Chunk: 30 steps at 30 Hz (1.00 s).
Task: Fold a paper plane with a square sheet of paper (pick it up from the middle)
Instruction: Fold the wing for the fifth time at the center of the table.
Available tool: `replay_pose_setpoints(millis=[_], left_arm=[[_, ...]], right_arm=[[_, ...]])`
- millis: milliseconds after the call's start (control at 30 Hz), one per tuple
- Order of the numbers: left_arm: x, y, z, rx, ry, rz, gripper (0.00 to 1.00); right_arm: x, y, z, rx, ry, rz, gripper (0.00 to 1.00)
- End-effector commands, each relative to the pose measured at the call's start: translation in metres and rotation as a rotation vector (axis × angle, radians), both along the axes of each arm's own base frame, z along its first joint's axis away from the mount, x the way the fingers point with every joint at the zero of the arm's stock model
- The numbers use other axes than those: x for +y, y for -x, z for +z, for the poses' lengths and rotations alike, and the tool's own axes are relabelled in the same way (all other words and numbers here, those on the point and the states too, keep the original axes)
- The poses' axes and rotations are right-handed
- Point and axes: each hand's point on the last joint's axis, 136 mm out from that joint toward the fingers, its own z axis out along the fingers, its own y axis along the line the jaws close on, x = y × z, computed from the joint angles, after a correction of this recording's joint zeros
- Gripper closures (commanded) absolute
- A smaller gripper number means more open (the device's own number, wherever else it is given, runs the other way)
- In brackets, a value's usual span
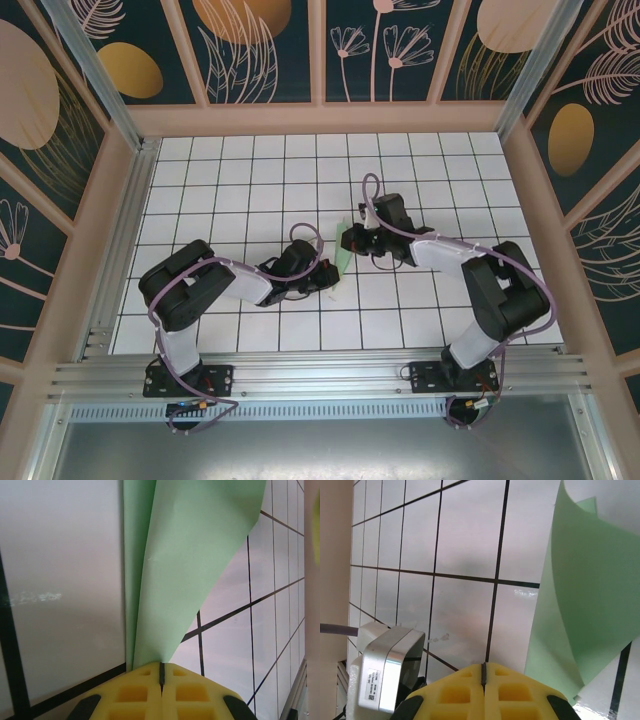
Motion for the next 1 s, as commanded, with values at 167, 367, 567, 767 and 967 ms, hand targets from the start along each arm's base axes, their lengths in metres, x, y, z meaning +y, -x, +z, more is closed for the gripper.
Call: replay_pose_setpoints(millis=[167,367,567,767,967], left_arm=[[0.028,0.021,-0.043,0.089,-0.147,-0.002,1.00],[0.029,0.024,-0.045,0.096,-0.136,0.000,1.00],[0.033,0.030,-0.051,0.113,-0.147,-0.007,1.00],[0.039,0.039,-0.058,0.134,-0.176,-0.028,1.00],[0.042,0.045,-0.065,0.150,-0.208,-0.049,1.00]], right_arm=[[0.020,0.005,-0.028,0.082,0.012,0.059,0.94],[0.026,0.005,-0.047,0.125,0.010,0.082,0.94],[0.021,-0.005,-0.062,0.133,0.044,0.062,0.94],[0.014,-0.024,-0.064,0.118,0.050,0.032,0.94],[0.009,-0.040,-0.066,0.110,0.079,0.016,0.94]])
